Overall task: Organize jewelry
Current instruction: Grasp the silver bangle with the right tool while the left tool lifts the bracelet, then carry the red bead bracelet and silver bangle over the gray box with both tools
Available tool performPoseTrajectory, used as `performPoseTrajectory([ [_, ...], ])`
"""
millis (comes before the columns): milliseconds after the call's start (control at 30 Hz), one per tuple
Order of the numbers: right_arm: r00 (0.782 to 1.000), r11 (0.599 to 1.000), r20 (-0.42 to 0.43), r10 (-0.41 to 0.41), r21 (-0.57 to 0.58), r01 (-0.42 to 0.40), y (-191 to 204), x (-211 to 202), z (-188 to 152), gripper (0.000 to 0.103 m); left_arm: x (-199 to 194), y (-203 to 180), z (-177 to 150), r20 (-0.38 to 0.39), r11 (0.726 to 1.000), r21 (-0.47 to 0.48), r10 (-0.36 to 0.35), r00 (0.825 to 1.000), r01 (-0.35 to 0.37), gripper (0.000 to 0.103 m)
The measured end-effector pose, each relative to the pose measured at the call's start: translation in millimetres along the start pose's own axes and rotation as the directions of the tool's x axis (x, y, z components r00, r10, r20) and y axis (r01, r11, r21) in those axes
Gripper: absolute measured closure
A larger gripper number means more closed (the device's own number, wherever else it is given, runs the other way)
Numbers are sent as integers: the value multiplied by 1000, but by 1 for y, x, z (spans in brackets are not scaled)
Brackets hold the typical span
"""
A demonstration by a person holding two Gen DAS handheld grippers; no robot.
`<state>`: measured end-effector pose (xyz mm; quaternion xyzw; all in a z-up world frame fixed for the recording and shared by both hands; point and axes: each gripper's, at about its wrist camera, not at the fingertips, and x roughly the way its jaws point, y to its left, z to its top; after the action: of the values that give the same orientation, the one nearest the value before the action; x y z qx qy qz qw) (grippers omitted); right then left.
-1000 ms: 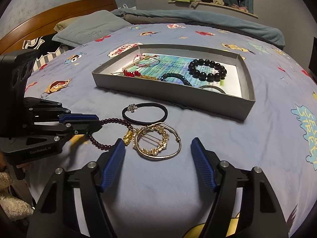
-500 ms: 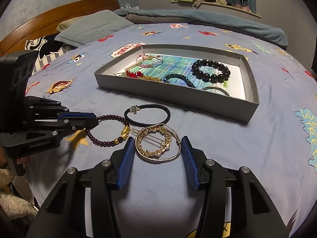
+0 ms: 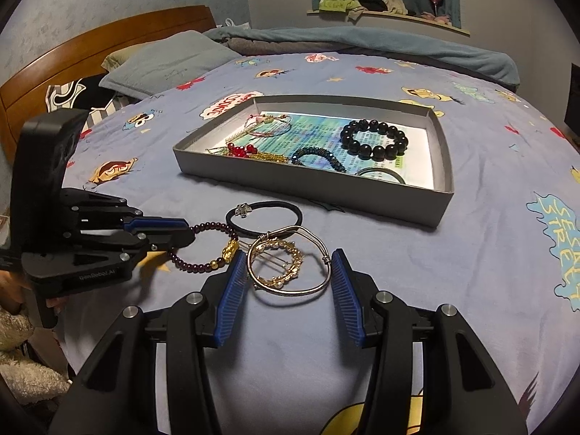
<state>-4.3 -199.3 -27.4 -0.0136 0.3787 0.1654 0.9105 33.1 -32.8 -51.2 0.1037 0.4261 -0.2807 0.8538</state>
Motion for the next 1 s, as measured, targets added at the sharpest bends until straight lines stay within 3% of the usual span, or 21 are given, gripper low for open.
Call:
performPoseTrajectory([
  [133, 1000, 1000, 13, -3, 0, 3, 0, -4, 2, 55, 0, -1, -1, 8, 1000, 20, 0, 1000, 0, 97],
  [467, 998, 1000, 62, -26, 2, 26, -11, -15, 20, 55, -42, 2, 17, 111, 999, 33, -38, 993, 35, 97],
  [800, 991, 997, 115, -72, -9, 74, -29, -9, 63, 55, -71, 24, 70, 202, 999, 39, -44, 978, 36, 97],
  [1000, 988, 995, 118, -97, -5, 98, -41, 14, 89, 55, -50, 44, 107, 203, 998, 11, -59, 977, 58, 97],
])
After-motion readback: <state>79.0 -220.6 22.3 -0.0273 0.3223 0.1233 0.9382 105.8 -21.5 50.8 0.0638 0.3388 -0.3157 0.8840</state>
